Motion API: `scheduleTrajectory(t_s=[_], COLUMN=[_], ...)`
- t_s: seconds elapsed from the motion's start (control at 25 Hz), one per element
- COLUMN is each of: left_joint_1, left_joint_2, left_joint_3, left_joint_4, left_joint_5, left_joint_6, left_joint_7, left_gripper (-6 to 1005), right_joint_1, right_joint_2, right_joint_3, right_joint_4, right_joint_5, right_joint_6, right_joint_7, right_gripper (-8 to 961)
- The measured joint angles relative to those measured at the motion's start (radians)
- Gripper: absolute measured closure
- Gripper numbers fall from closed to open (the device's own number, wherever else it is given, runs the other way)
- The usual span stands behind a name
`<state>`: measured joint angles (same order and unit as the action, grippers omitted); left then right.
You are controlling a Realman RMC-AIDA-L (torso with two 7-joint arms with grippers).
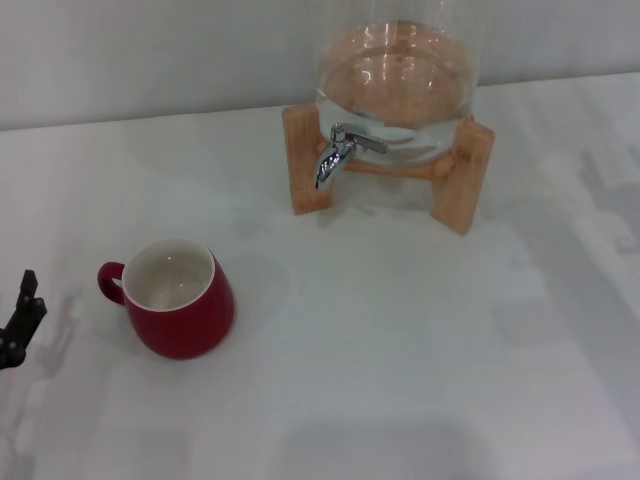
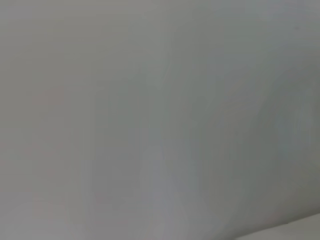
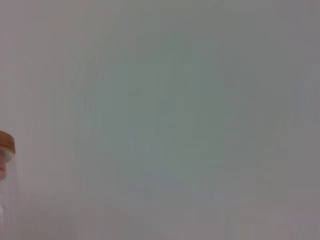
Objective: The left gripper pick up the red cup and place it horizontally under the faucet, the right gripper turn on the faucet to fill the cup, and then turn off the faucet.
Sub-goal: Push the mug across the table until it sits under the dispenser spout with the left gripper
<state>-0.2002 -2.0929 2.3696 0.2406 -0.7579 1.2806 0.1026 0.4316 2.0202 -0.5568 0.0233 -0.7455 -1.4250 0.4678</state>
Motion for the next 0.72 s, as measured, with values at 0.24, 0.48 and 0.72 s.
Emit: scheduleTrajectory(t_s=[0.24, 0.48, 0.72], left_joint_1=[-0.003, -0.009, -0.021], left_joint_2=[0.0, 0.002, 0.004], left_joint_3=[0.026, 0.027, 0.026], left_joint_4=[0.0, 0.0, -0.007], left_joint_5=[-0.005, -0.001, 0.004], left_joint_6=[-0.024, -0.042, -0.049], left_joint_7=[-0.034, -0.032, -0.03], left_gripper=[121, 121, 121], right_joint_1=[-0.002, -0.002, 0.001], right_joint_2=[0.0, 0.0, 0.0], right_joint_3=[0.0, 0.0, 0.0], right_joint_4=[0.0, 0.0, 0.0], right_joint_5=[0.0, 0.0, 0.0], right_joint_6=[0.0, 0.0, 0.0], right_joint_7=[0.0, 0.0, 0.0], right_gripper=[232, 232, 232])
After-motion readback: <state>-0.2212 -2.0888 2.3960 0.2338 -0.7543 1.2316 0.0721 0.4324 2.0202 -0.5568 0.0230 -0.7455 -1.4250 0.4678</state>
